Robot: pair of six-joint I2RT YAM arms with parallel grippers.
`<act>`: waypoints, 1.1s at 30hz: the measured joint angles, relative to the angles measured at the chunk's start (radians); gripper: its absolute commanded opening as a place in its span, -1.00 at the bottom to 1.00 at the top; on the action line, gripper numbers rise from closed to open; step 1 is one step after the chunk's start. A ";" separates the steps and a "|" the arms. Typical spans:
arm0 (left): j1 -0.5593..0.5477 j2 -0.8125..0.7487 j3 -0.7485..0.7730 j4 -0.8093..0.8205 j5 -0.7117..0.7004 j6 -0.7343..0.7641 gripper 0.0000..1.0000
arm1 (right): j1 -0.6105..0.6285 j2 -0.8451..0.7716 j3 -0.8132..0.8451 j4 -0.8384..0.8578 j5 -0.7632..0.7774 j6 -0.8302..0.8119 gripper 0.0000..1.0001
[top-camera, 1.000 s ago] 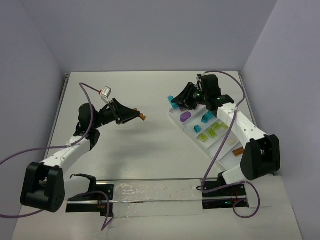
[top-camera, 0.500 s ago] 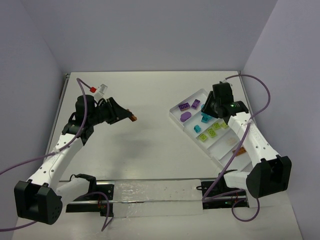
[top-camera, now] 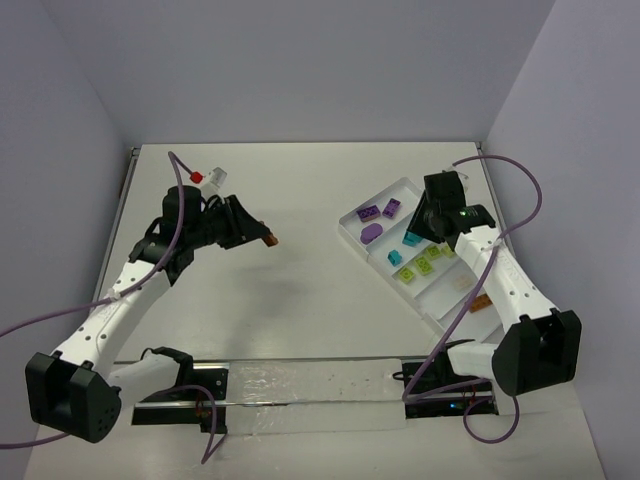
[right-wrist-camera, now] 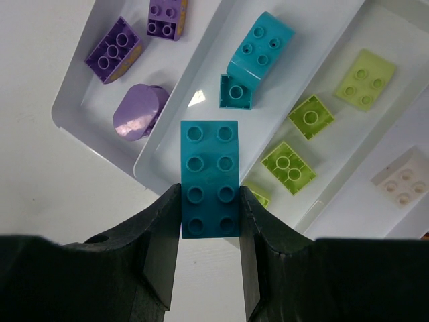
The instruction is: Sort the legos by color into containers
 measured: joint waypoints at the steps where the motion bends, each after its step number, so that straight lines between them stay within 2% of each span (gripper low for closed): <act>1: -0.011 0.004 0.014 -0.008 -0.012 0.004 -1.00 | 0.000 0.002 0.000 0.000 0.004 0.000 -1.00; 8: -0.062 0.019 0.107 -0.097 -0.110 0.068 -1.00 | 0.000 0.047 0.000 0.009 -0.001 0.009 -1.00; 17: -0.073 0.003 0.109 -0.107 -0.126 0.076 -1.00 | 0.000 0.133 -0.006 0.044 -0.056 0.029 -1.00; 23: -0.125 0.031 0.145 -0.123 -0.153 0.083 -0.99 | 0.000 0.197 -0.012 0.075 -0.078 0.037 -1.00; 29: -0.169 0.072 0.170 -0.126 -0.186 0.098 -0.99 | 0.000 0.257 -0.018 0.092 -0.091 0.044 -0.93; 33: -0.171 0.088 0.170 -0.127 -0.190 0.103 -0.99 | 0.000 0.271 -0.018 0.104 -0.097 0.045 -0.75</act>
